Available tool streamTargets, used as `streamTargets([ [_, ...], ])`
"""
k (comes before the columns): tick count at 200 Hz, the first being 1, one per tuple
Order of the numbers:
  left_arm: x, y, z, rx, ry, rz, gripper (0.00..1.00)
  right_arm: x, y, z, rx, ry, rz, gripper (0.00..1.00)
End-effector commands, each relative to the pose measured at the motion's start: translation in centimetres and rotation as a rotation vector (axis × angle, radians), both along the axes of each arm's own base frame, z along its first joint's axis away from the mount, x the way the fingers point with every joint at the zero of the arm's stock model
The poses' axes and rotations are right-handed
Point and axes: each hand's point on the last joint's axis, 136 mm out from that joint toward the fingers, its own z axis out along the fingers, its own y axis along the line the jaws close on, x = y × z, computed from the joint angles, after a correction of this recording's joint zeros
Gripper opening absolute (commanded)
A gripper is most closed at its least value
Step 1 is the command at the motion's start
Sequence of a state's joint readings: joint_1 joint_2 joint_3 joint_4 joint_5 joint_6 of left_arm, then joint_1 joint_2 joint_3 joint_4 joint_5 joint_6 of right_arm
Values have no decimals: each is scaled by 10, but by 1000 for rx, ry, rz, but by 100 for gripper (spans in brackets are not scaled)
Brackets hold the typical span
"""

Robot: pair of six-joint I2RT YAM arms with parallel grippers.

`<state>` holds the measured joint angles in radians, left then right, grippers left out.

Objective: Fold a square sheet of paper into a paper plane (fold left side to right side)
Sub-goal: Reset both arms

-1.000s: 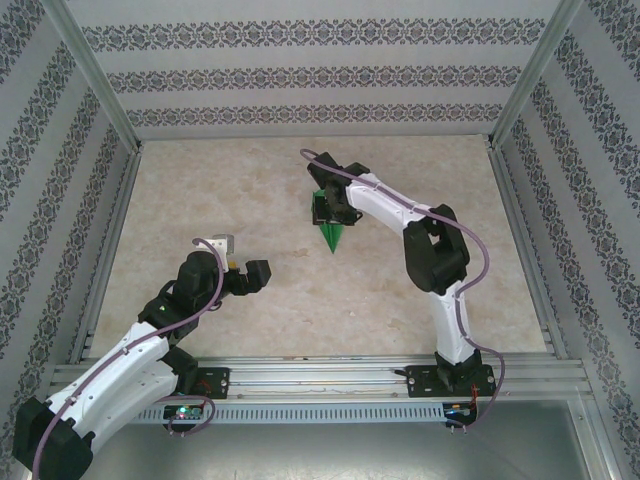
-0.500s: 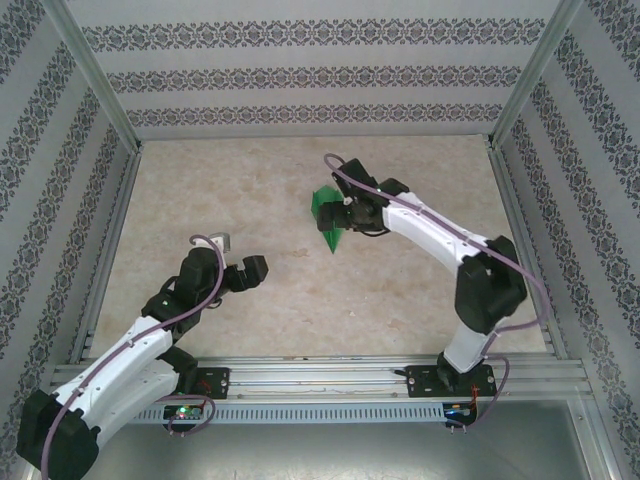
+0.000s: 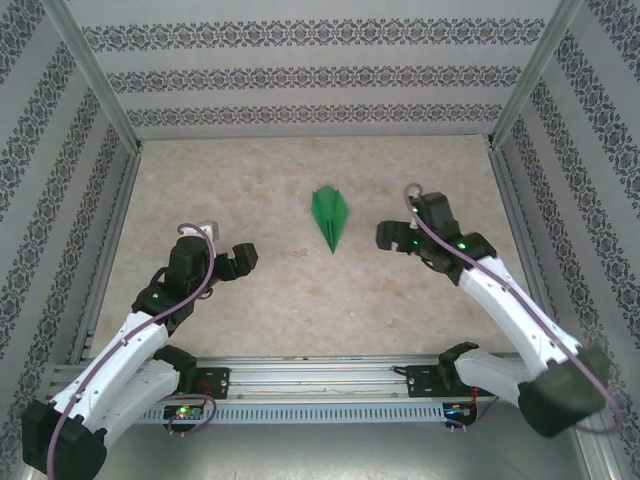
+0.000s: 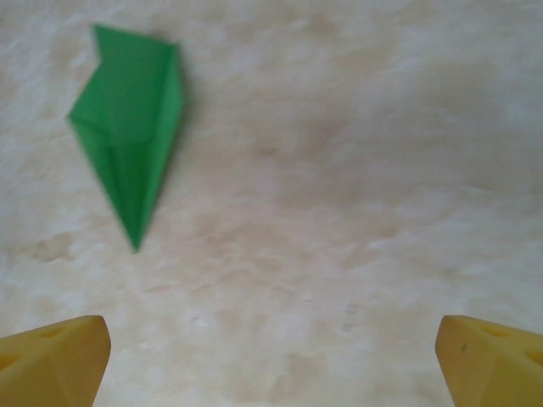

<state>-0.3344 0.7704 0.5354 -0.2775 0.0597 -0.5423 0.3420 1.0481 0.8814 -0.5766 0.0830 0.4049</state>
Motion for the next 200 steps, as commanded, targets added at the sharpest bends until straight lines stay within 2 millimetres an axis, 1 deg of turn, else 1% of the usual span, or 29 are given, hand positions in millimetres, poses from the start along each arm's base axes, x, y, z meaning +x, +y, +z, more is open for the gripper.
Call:
streamTargets([
  [1,2,19,7,97,-10,19,100,2,-41,1,-56,-94,-85,98],
  [27,10,34,8,147,-9,39,100,0,-79,-5,-55,-163,-187,98],
  [40,14,40,9,160,-18,49,100,1,-93,-8,-79,-203,-224,98],
  [55,18,47,10,176,-29,66,100,5,-105,-13,-135,-265,-235,98],
  [75,24,55,6,207,-42,77,100,14,-113,-21,-202,-357,-224,98],
  [102,33,68,-5,252,-46,105,100,30,-117,-30,-223,-441,-227,98],
  [108,35,71,-9,259,-44,113,100,36,-118,-27,-221,-467,-227,98],
  [110,36,72,-10,260,-44,114,100,34,-118,-37,-223,-448,-223,98],
  [115,38,74,-14,263,-40,119,100,36,-117,-44,-222,-446,-216,98],
  [139,46,81,-28,286,-39,117,100,52,-113,-56,-212,-480,-183,98],
  [149,49,86,-32,296,-27,125,100,60,-114,-55,-207,-502,-179,98],
  [169,56,94,-33,327,-32,133,100,73,-104,-52,-197,-539,-111,98],
  [180,60,97,-33,338,-43,141,100,79,-103,-54,-179,-532,-102,98],
  [187,62,99,-34,343,-50,145,100,80,-101,-60,-158,-514,-86,98],
  [188,62,99,-34,344,-52,145,100,83,-101,-54,-156,-526,-86,98],
  [191,63,99,-34,345,-57,147,100,87,-100,-49,-150,-541,-80,98],
  [198,64,101,-35,349,-63,150,100,87,-97,-51,-134,-536,-71,98],
  [200,64,101,-35,351,-63,151,100,89,-97,-49,-130,-550,-67,98],
])
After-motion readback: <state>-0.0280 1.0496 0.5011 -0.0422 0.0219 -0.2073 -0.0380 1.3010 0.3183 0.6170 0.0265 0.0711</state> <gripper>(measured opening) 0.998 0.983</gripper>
